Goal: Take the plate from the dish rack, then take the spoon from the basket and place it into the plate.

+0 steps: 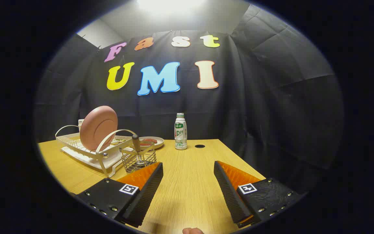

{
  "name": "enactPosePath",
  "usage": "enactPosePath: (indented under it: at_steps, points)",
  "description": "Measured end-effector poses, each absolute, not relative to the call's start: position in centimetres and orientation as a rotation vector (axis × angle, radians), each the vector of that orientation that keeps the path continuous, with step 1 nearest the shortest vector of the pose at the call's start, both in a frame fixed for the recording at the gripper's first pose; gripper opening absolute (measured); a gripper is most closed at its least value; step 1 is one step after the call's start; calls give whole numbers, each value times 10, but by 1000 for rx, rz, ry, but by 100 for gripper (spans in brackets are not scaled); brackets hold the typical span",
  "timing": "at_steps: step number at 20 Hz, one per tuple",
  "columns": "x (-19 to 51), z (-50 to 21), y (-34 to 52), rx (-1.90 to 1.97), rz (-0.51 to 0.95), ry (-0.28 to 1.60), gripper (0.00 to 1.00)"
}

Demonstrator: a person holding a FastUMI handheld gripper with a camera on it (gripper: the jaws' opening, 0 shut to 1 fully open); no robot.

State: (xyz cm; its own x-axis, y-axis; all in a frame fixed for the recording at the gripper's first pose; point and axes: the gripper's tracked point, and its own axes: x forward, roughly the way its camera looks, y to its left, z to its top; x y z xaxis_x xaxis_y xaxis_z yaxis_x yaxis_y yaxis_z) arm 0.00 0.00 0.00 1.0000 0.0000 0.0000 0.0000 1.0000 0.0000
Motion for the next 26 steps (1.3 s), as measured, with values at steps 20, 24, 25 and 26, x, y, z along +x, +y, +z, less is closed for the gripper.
enactPosePath:
  at_steps: [20,24,25,26]
  points:
    - [23,157,3,-11,-89,-33,96]
    - [8,206,32,-14,-111,-35,96]
    - [6,215,43,-21,-111,-28,96]
    - [5,222,55,-21,-107,-24,96]
